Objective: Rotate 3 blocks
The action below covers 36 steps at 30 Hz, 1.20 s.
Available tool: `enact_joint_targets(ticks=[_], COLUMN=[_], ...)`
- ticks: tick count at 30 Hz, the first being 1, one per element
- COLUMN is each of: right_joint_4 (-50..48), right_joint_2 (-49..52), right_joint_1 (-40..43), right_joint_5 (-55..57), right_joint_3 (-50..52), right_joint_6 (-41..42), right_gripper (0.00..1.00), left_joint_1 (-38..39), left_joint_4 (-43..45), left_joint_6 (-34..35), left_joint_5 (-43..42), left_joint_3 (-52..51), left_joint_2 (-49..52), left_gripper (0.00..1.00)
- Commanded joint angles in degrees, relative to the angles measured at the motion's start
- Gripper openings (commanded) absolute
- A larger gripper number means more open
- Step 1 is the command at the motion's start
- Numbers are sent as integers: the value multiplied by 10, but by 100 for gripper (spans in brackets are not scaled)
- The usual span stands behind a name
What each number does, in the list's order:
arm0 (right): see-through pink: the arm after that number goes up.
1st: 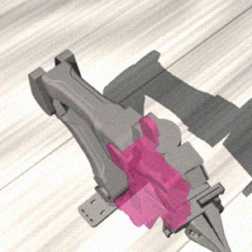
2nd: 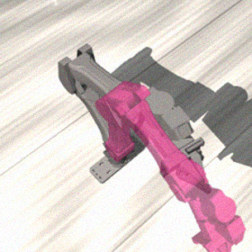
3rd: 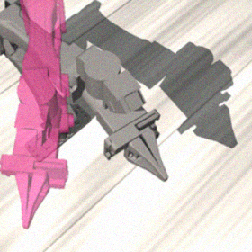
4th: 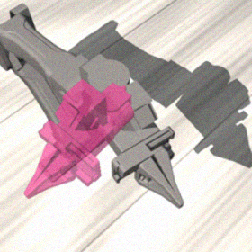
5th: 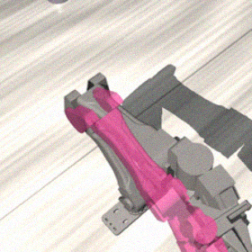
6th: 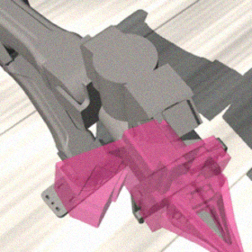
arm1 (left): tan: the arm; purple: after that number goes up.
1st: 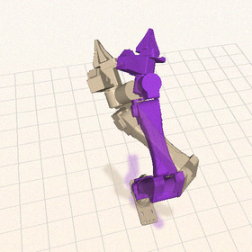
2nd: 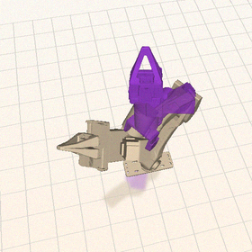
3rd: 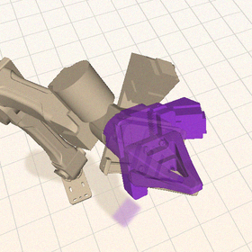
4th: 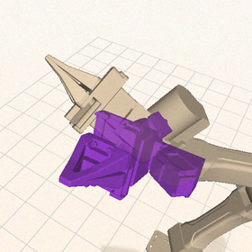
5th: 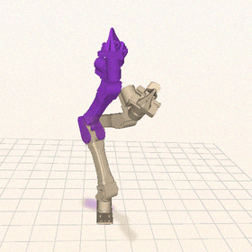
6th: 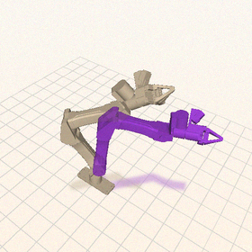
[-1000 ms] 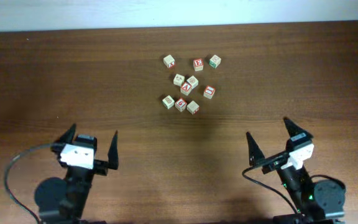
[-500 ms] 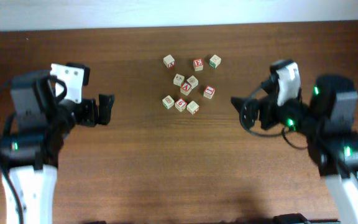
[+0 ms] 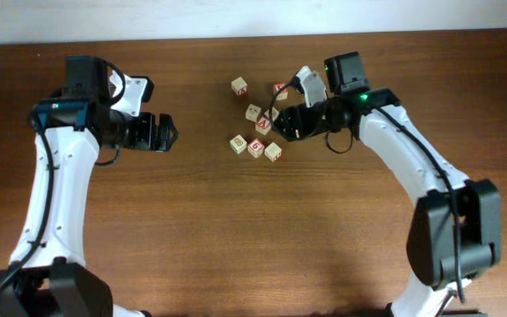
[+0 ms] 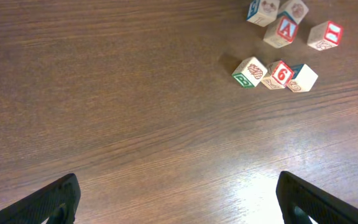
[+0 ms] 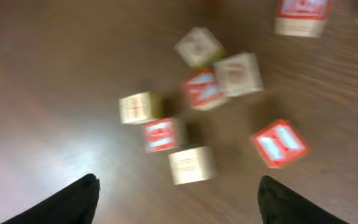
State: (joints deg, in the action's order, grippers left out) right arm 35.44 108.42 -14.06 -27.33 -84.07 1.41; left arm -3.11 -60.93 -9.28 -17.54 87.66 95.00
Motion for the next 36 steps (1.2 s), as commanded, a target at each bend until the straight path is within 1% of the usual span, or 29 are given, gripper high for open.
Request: enact_joint_targets(ticks=[1,2,4,5,8,10,12,15,18,21,24,26,29,31,33,35,36], right_joint_4=[-10,-15,-28,-36,-42,-50,-62,-80,-95,-98,-104,-104,-106,-100,-59,0,21], right_joint_2=[20,23,31,44,65,83,102,126,139,142,150,151,150,143,122,85,70], right_joint_1=[-13,-16,-27,-42,-61,-65,-65,-65,-65,-65,-65,-65,-65,-65,-65,-65,-65], right_joint_5=[203,230,265,309,353,358,357,358,355,355,353,346,320,289,288,279,253], right_joint_3=[-14,-14,-14,-14,-14,-14,-14,-13,-13,-13,-13,-13,-14,-19,-39,-62,-71], right_joint_6=[140,179,222,260,315,336,336,336,336,336,334,324,285,228,178,166,150], right_gripper=[81,81,81,81,80,77,68,59,56,47,44,37,28,28,28,28,28], left_joint_1=[0,0,0,0,0,0,0,0,0,0,0,0,0,0,0,0,0], left_joint_4=[0,0,0,0,0,0,0,0,0,0,0,0,0,0,0,0,0], left_joint_6=[-7,-7,-7,-7,-7,-7,-7,-7,-7,-7,-7,-7,-7,-7,-7,-7,-7], left_joint_5=[-1,-1,-1,-1,-1,-1,-1,-1,-1,-1,-1,-1,-1,-1,-1,-1,-1], left_joint_3=[10,10,10,10,10,10,10,10,10,10,10,10,10,10,10,10,10], left_joint_2=[11,11,11,11,11,11,11,11,11,11,11,11,11,11,11,11,11], left_gripper=[99,99,99,99,99,99,99,99,99,99,99,99,99,99,99,99,99])
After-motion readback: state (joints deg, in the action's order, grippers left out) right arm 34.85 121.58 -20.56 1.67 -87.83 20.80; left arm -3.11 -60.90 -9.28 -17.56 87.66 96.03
